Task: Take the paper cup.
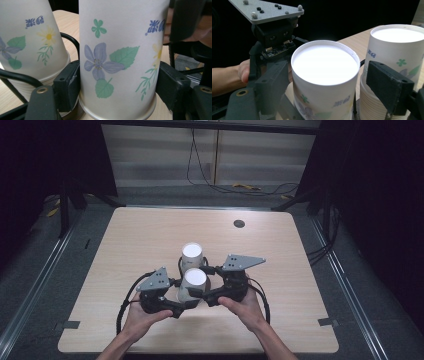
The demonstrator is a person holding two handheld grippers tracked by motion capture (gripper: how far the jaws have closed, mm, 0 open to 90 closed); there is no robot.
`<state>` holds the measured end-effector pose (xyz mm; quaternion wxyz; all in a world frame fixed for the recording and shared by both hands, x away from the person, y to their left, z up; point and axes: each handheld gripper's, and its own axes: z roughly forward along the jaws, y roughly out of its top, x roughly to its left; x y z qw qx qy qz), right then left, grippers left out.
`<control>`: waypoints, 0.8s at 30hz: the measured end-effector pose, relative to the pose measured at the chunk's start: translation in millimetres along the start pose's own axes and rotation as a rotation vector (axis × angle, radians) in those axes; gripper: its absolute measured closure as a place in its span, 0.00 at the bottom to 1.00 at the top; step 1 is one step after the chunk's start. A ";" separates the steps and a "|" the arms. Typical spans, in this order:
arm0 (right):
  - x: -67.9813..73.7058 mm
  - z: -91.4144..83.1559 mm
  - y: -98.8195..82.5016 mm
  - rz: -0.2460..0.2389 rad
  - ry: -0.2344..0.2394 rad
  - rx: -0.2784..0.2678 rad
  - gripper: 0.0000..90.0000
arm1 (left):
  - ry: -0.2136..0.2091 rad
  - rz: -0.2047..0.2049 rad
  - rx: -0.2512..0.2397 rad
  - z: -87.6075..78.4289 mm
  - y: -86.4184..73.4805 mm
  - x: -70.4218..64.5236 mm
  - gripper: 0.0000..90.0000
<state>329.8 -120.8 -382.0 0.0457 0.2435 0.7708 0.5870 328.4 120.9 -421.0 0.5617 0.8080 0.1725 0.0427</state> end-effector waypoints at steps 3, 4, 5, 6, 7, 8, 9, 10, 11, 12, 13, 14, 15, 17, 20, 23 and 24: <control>-1.4 -3.5 0.4 0.004 -0.005 -0.006 0.20 | 0.003 -0.006 0.003 -1.8 -1.9 1.2 0.31; -1.8 -4.8 0.5 0.005 -0.001 -0.009 0.20 | 0.004 -0.010 0.005 -2.6 -2.6 1.6 0.31; -2.2 -6.1 0.6 0.006 -0.004 -0.010 0.20 | 0.007 -0.012 0.010 -3.3 -3.2 2.2 0.31; -2.2 -6.1 0.6 0.006 -0.004 -0.010 0.20 | 0.007 -0.012 0.010 -3.3 -3.2 2.2 0.31; -3.3 -9.0 0.7 0.007 -0.009 -0.013 0.20 | 0.007 -0.018 0.010 -4.8 -4.3 3.2 0.31; -3.7 -9.8 0.6 0.008 -0.011 -0.014 0.20 | 0.009 -0.018 0.010 -6.0 -4.7 4.0 0.31; -4.8 -11.4 0.4 0.008 -0.016 -0.014 0.20 | 0.011 -0.018 0.011 -7.2 -4.8 4.7 0.31; -5.5 -12.7 0.1 0.013 -0.018 -0.013 0.21 | 0.013 -0.021 0.007 -8.3 -4.9 5.1 0.31; -5.5 -12.7 0.1 0.013 -0.018 -0.013 0.21 | 0.013 -0.021 0.007 -8.3 -4.9 5.1 0.31; -7.6 -15.0 -0.6 0.017 -0.022 -0.015 0.21 | 0.018 -0.025 0.004 -10.1 -4.8 5.4 0.31; -8.3 -15.9 -0.9 0.020 -0.026 -0.012 0.21 | 0.017 -0.025 0.001 -11.0 -4.8 5.9 0.31; -9.2 -16.9 -1.2 0.021 -0.028 -0.010 0.21 | 0.016 -0.021 0.004 -11.9 -4.8 6.3 0.31; -9.9 -17.9 -1.4 0.021 -0.030 -0.010 0.21 | 0.016 -0.021 0.004 -11.9 -4.8 6.3 0.31; -11.3 -19.5 -1.8 0.021 -0.029 -0.002 0.21 | 0.035 -0.027 0.017 -13.7 -4.9 6.8 0.31; -12.7 -20.5 -3.4 0.016 -0.026 0.016 0.21 | 0.050 -0.031 0.028 -14.3 -4.8 7.8 0.31; -13.9 -20.6 -5.2 0.012 -0.041 0.041 0.15 | 0.056 -0.023 0.063 -13.6 -4.8 7.9 0.31; -14.2 -20.8 -5.7 0.013 -0.049 0.049 0.16 | 0.057 -0.022 0.072 -13.4 -4.8 8.3 0.31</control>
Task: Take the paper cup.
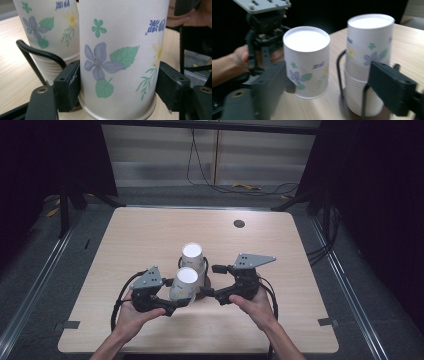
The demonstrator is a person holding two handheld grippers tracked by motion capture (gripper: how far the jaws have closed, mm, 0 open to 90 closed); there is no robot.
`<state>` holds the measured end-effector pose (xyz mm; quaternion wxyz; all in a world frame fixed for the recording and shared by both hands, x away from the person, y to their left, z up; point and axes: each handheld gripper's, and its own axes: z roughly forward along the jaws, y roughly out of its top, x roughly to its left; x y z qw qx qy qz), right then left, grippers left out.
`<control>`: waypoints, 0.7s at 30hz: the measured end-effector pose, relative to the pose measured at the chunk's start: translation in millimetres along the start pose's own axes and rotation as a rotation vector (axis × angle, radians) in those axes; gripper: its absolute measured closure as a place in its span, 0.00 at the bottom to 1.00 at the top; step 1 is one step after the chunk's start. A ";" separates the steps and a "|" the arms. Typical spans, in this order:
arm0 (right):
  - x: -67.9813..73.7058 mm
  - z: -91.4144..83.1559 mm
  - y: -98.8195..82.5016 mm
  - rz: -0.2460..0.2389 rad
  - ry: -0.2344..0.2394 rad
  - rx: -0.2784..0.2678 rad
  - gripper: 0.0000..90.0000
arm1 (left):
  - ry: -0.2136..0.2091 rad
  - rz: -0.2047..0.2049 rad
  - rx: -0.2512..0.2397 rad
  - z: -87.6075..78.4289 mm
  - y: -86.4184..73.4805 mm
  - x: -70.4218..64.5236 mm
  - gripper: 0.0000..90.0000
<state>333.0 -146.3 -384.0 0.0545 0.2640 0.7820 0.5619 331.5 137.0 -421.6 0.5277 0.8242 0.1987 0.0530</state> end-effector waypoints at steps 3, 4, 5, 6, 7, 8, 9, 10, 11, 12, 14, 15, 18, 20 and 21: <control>-1.7 -1.2 -1.9 -0.001 0.002 0.018 0.16 | -0.004 0.009 0.039 1.3 1.1 0.6 0.31; -2.0 -1.5 -2.5 -0.002 0.000 0.026 0.16 | -0.012 0.012 0.049 1.9 1.5 0.7 0.31; -2.3 -1.6 -3.1 -0.007 0.002 0.037 0.16 | -0.012 0.016 0.061 2.2 1.8 0.5 0.31; -2.6 -1.4 -3.8 -0.008 0.005 0.049 0.16 | -0.009 0.028 0.078 2.8 2.3 0.0 0.31; -2.7 -1.5 -4.6 -0.010 0.006 0.061 0.16 | -0.010 0.032 0.087 3.5 2.5 -0.7 0.31; -2.8 -1.5 -5.3 -0.011 0.009 0.070 0.17 | -0.016 0.039 0.100 3.6 2.7 -0.6 0.31; -2.9 -1.3 -6.2 -0.013 0.011 0.076 0.17 | -0.023 0.039 0.107 4.4 2.7 -1.0 0.31; -2.7 -1.1 -6.7 -0.016 0.009 0.086 0.17 | -0.015 0.044 0.117 4.7 2.9 -1.4 0.31; -2.9 -0.9 -7.3 -0.021 0.012 0.094 0.18 | -0.008 0.050 0.128 5.1 3.1 -1.5 0.31; -2.9 -0.9 -7.3 -0.021 0.012 0.094 0.18 | -0.008 0.050 0.128 5.1 3.1 -1.5 0.31; -2.8 0.0 -8.6 -0.028 0.018 0.119 0.18 | -0.018 0.052 0.146 5.7 2.8 -0.8 0.31; -3.1 0.2 -9.0 -0.031 0.020 0.128 0.18 | -0.019 0.054 0.152 6.0 2.4 -0.8 0.31; -3.7 0.8 -9.7 -0.037 0.020 0.146 0.18 | -0.019 0.056 0.180 7.4 1.6 -0.4 0.32; -3.9 1.2 -9.9 -0.040 0.025 0.154 0.19 | -0.017 0.067 0.199 7.5 1.8 0.6 0.32; -3.8 1.5 -9.9 -0.044 0.024 0.161 0.20 | -0.016 0.064 0.202 7.9 1.7 0.8 0.32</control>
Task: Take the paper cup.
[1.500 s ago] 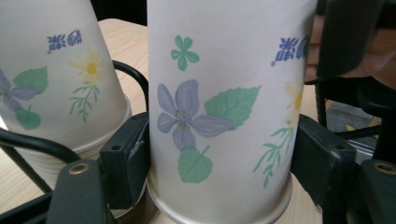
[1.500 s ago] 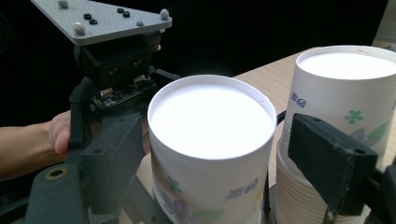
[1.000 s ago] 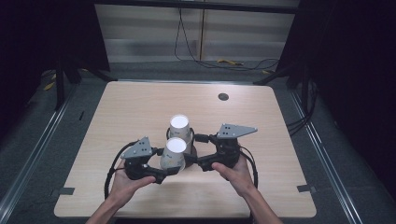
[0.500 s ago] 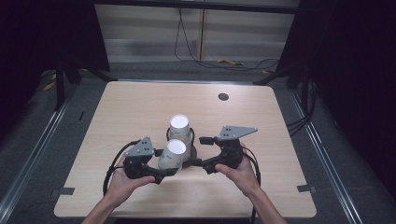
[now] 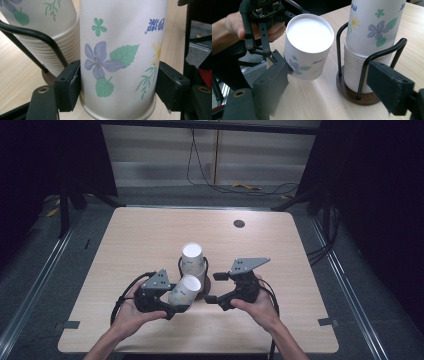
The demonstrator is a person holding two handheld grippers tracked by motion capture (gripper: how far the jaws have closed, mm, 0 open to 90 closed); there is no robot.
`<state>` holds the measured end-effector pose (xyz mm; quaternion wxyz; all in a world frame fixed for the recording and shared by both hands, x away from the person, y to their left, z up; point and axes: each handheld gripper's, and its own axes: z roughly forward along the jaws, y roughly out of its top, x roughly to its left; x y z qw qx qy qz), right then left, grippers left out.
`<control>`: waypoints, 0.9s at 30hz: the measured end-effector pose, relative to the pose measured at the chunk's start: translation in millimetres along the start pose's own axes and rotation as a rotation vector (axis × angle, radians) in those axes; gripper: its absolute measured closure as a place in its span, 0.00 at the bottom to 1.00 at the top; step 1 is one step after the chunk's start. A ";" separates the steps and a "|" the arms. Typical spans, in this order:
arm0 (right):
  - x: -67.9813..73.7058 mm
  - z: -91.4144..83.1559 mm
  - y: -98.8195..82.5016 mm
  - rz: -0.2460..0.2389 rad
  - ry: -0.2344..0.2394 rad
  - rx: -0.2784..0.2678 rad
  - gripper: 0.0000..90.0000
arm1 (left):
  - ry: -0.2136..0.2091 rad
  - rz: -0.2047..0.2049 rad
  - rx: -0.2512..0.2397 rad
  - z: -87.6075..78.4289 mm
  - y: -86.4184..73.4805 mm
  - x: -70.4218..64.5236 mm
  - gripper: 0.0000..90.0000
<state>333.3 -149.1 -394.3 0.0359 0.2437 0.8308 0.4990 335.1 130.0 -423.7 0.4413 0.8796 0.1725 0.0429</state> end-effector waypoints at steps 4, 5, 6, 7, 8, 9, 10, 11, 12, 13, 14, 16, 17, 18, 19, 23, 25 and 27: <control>0.8 1.9 0.4 -0.020 0.003 0.033 0.22 | -0.003 0.017 0.038 0.0 1.8 0.5 0.32; 0.8 1.9 0.4 -0.020 0.003 0.033 0.22 | -0.003 0.017 0.038 0.0 1.8 0.5 0.32; 0.9 2.4 0.5 -0.028 0.004 0.044 0.23 | -0.001 0.025 0.051 -0.4 2.5 0.5 0.32; 1.1 3.6 0.7 -0.036 0.004 0.068 0.23 | 0.002 0.035 0.069 0.1 3.5 0.1 0.32; 1.2 4.4 0.8 -0.042 0.001 0.081 0.23 | 0.000 0.037 0.078 0.4 3.7 -0.1 0.32; 1.2 4.4 0.8 -0.042 0.001 0.081 0.23 | 0.000 0.037 0.078 0.4 3.7 -0.1 0.32; 1.5 5.6 1.4 -0.052 0.002 0.107 0.24 | -0.003 0.036 0.083 1.2 3.6 -0.3 0.32; 1.5 6.2 1.8 -0.053 0.003 0.119 0.24 | -0.003 0.049 0.111 1.9 3.9 0.1 0.32; 1.5 6.9 2.4 -0.058 0.005 0.131 0.24 | -0.003 0.049 0.111 1.9 3.9 0.1 0.32; 1.7 7.4 3.1 -0.058 0.007 0.143 0.25 | -0.004 0.049 0.112 2.8 3.7 0.3 0.32; 1.7 7.4 3.1 -0.058 0.007 0.143 0.25 | -0.002 0.042 0.108 3.4 3.5 0.3 0.32; 1.0 9.0 5.7 -0.068 0.015 0.185 0.26 | 0.006 0.056 0.141 4.3 4.3 0.7 0.32; 1.0 9.0 5.7 -0.068 0.015 0.185 0.26 | 0.006 0.056 0.141 4.3 4.3 0.7 0.32; 0.9 9.3 6.3 -0.069 0.017 0.195 0.26 | 0.008 0.058 0.150 4.4 4.7 0.4 0.32; 0.1 10.4 7.7 -0.072 0.019 0.215 0.25 | 0.004 0.074 0.164 5.0 5.9 0.9 0.33; -1.6 12.3 10.2 -0.081 0.020 0.248 0.25 | 0.013 0.081 0.190 6.4 6.9 -0.5 0.33; -2.9 13.4 11.0 -0.082 0.020 0.265 0.25 | 0.010 0.085 0.197 7.0 6.8 -0.3 0.33; -3.4 14.8 11.4 -0.083 0.018 0.287 0.25 | 0.008 0.090 0.204 8.0 6.7 -0.3 0.33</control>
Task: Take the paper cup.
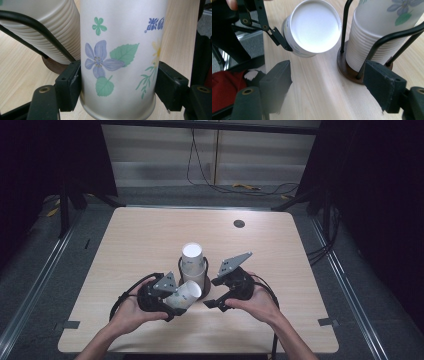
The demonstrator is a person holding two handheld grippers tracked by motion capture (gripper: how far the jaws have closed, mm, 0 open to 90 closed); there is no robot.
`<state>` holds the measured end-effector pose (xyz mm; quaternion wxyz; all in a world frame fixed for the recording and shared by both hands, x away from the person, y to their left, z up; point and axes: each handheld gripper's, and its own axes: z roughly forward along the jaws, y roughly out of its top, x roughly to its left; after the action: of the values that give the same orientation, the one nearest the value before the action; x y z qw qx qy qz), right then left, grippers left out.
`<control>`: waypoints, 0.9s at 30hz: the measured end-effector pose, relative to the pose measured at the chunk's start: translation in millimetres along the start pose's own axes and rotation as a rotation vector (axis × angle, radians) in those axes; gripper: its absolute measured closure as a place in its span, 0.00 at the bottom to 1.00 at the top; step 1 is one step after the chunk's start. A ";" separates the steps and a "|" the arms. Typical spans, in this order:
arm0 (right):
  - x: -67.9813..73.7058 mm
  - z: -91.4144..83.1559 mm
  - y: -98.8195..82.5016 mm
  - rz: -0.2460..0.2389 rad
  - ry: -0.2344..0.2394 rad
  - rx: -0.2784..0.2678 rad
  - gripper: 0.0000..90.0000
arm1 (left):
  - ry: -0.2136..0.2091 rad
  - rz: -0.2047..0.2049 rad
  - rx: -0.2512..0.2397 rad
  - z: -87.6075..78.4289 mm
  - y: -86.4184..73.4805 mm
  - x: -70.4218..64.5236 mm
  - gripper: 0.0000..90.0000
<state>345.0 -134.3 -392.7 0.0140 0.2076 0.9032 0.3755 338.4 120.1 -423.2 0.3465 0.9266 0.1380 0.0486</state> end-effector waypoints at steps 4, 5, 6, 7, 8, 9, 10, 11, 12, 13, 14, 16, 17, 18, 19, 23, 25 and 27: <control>-1.4 2.1 2.6 -0.011 -0.003 0.041 0.22 | 0.003 0.007 0.014 2.1 0.2 0.5 0.33; -1.5 2.7 3.2 -0.012 -0.003 0.050 0.22 | 0.001 0.007 0.032 2.7 0.9 0.5 0.33; -1.5 3.4 4.1 -0.014 -0.005 0.065 0.21 | 0.000 0.013 0.034 3.5 1.1 0.6 0.33; -1.6 4.0 4.7 -0.015 -0.006 0.077 0.21 | -0.001 0.017 0.040 4.4 1.4 0.2 0.33; -2.3 5.2 5.3 -0.019 -0.005 0.084 0.21 | -0.001 0.017 0.040 4.4 1.4 0.2 0.33; -2.3 5.2 5.3 -0.019 -0.005 0.084 0.21 | 0.003 0.015 0.049 5.1 1.7 -0.7 0.33; -2.1 7.4 6.3 -0.018 -0.004 0.109 0.21 | -0.005 0.032 0.072 7.1 3.0 -1.0 0.33; -2.0 8.8 6.9 -0.021 -0.002 0.122 0.21 | -0.005 0.032 0.072 7.1 3.0 -1.0 0.33; -2.0 8.8 6.9 -0.021 -0.002 0.122 0.21 | 0.000 0.034 0.080 8.5 3.4 -2.1 0.33; -1.5 10.6 8.3 -0.031 -0.003 0.146 0.21 | 0.004 0.043 0.089 9.5 4.1 -2.6 0.33; -1.0 11.4 9.0 -0.030 -0.003 0.156 0.21 | -0.008 0.053 0.101 10.9 5.9 -3.5 0.33; -1.0 12.2 9.8 -0.037 -0.005 0.164 0.20 | -0.004 0.058 0.105 11.8 6.7 -4.4 0.33; -0.7 13.4 10.9 -0.041 0.004 0.181 0.22 | -0.007 0.061 0.110 12.7 7.6 -5.1 0.33; 0.2 13.9 11.5 -0.040 0.003 0.190 0.23 | -0.005 0.068 0.117 13.6 8.5 -5.3 0.33; 0.6 14.5 12.0 -0.044 0.004 0.198 0.24 | -0.002 0.068 0.126 14.9 9.7 -7.1 0.33; 1.3 17.9 13.7 -0.042 0.026 0.235 0.24 | -0.017 0.087 0.149 16.7 13.0 -8.7 0.33; 1.4 19.8 14.4 -0.043 0.035 0.250 0.24 | -0.021 0.095 0.160 18.7 15.2 -11.0 0.33; 1.8 21.7 14.8 -0.044 0.048 0.263 0.25 | -0.022 0.112 0.172 19.9 16.5 -11.7 0.33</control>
<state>352.7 -109.7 -398.0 -0.0268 0.1787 0.9490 0.2582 334.6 92.4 -427.3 0.2641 0.9596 0.0857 0.0458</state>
